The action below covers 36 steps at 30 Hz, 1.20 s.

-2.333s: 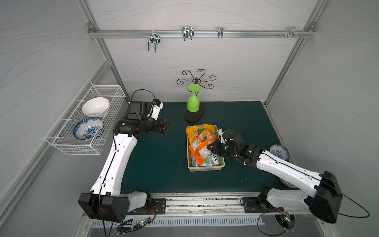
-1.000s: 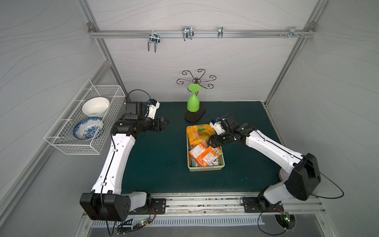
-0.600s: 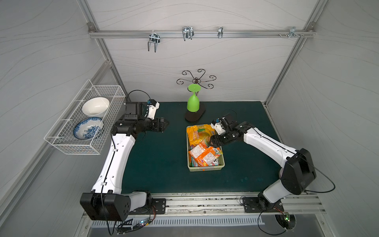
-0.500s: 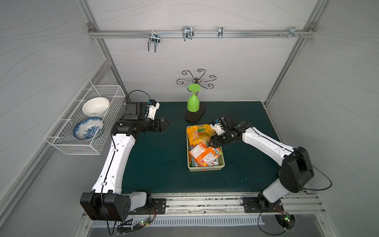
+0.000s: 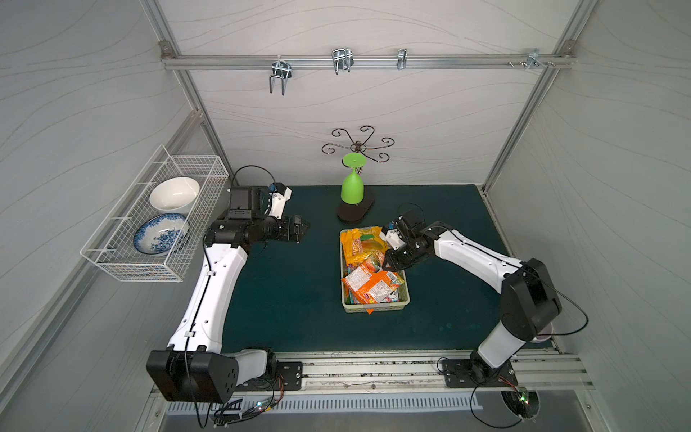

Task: Put the candies in the basket
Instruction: Place the candy in the basket.

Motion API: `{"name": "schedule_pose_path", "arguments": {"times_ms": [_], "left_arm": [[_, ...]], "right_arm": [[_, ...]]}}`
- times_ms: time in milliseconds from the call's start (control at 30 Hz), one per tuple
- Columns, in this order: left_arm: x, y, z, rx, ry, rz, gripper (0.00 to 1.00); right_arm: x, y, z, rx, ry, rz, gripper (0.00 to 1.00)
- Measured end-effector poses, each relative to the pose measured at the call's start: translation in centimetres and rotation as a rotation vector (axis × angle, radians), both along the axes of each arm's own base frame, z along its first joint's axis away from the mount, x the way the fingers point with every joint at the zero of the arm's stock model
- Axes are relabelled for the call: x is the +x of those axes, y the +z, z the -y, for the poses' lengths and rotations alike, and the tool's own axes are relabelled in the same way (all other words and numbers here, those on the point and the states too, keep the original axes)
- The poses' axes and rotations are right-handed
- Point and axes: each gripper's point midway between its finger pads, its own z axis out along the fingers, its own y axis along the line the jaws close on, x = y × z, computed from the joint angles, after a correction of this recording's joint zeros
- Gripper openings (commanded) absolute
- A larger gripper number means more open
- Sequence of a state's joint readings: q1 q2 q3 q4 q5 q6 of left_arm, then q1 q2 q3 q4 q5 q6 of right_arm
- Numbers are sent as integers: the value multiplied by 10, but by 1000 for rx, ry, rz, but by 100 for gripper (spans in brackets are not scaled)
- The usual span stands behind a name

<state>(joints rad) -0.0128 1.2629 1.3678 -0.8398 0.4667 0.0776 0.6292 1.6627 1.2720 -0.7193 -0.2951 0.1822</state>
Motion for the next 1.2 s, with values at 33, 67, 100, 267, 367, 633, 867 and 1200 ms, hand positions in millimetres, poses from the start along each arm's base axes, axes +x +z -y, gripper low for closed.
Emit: {"name": "schedule_pose_path", "arguments": {"times_ms": [33, 67, 100, 267, 367, 633, 867, 1200], "left_arm": [[0, 0, 0, 0, 0, -1, 88], [0, 0, 0, -1, 0, -1, 88], [0, -1, 0, -1, -1, -2, 88], [0, -1, 0, -2, -1, -2, 88], [0, -1, 0, -2, -1, -3, 88], [0, -1, 0, -2, -1, -4, 88], [0, -2, 0, -4, -1, -5, 88], [-1, -1, 1, -7, -3, -5, 88]], "right_arm": [[-1, 3, -1, 10, 1, -5, 0], [-2, 6, -2, 20, -4, -14, 0], [-2, 10, -3, 29, -2, -17, 0], [-3, 44, -12, 108, -20, -10, 0], [-7, 64, -14, 168, -46, -8, 0], [-5, 91, -21, 314, -201, -30, 0], [-30, 44, 5, 327, -431, -156, 0], [-43, 15, 32, 302, -633, -207, 0]]}}
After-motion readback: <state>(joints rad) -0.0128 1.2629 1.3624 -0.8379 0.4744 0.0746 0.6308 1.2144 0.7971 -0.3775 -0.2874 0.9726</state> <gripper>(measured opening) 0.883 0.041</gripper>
